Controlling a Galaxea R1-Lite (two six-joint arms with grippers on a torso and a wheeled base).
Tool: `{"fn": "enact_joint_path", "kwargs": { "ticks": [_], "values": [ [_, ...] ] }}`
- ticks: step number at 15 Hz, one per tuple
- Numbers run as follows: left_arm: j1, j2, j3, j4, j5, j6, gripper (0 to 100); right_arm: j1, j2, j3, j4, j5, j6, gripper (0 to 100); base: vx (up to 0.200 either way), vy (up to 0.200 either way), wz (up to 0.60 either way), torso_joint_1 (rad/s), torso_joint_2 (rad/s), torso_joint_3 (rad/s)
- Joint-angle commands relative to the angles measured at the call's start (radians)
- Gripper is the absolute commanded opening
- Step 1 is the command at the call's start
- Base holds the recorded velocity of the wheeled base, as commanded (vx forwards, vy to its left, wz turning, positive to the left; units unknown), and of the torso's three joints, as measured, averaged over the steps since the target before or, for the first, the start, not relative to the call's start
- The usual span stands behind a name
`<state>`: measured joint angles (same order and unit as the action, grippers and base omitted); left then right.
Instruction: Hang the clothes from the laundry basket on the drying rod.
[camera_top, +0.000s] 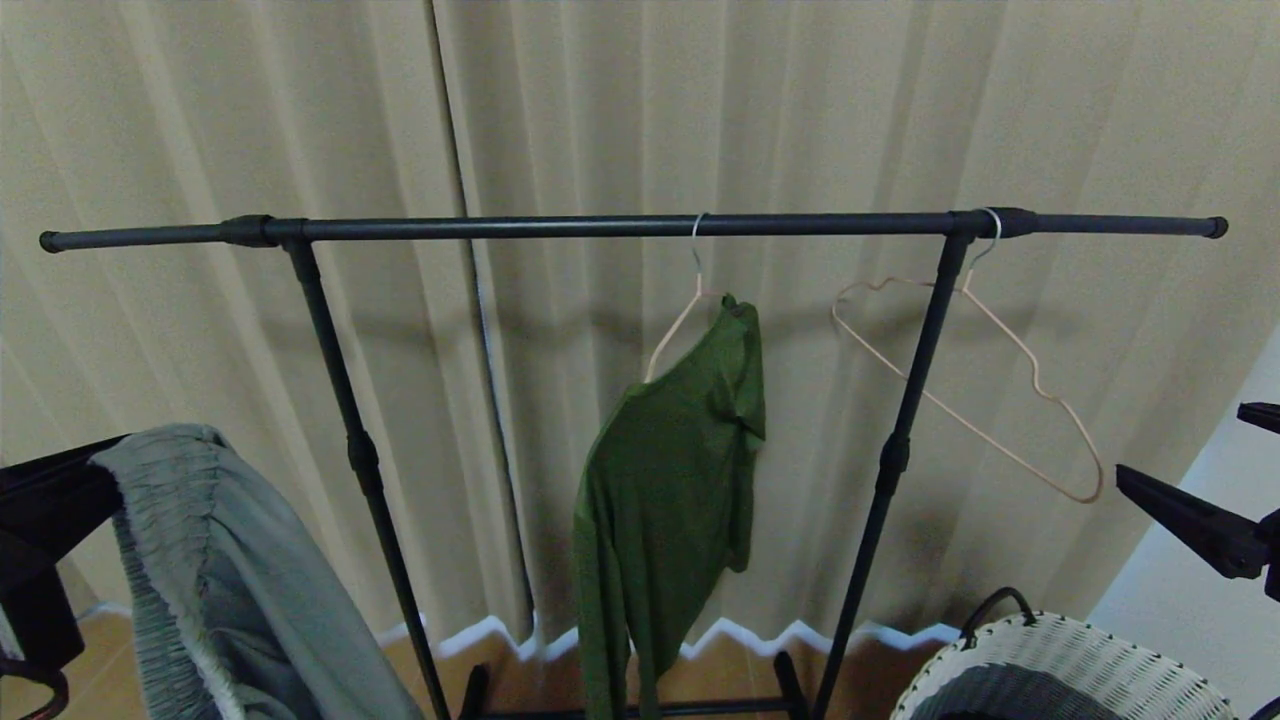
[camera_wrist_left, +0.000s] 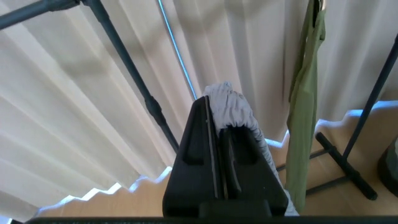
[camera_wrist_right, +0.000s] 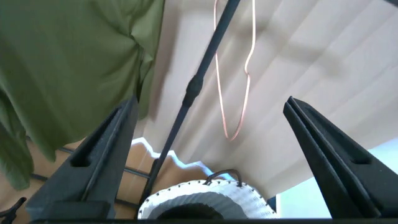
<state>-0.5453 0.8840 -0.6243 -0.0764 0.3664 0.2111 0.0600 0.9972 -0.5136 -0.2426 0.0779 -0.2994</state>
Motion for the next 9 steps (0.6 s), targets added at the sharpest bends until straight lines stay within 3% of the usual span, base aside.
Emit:
{"fn": "enact_joint_path", "kwargs": {
  "ticks": [1,5,9],
  "values": [
    [0.001,-0.002,0.014,0.0,0.002,0.001,0,-0.002,0.02,-0.005,0.002,0.0,0.0,100,0.0,0.0,0.0,0.0,0.0,0.0],
    [0.001,-0.004,0.021,-0.002,0.002,0.001,0,-0.002,0.021,-0.006,0.002,0.0,-0.001,100,0.0,0.0,0.0,0.0,0.0,0.0],
    [-0.002,-0.005,0.024,0.0,0.002,0.001,0,-0.002,0.021,-0.005,0.002,-0.001,-0.001,100,0.0,-0.2,0.0,0.001,0.0,-0.001]
  ]
}}
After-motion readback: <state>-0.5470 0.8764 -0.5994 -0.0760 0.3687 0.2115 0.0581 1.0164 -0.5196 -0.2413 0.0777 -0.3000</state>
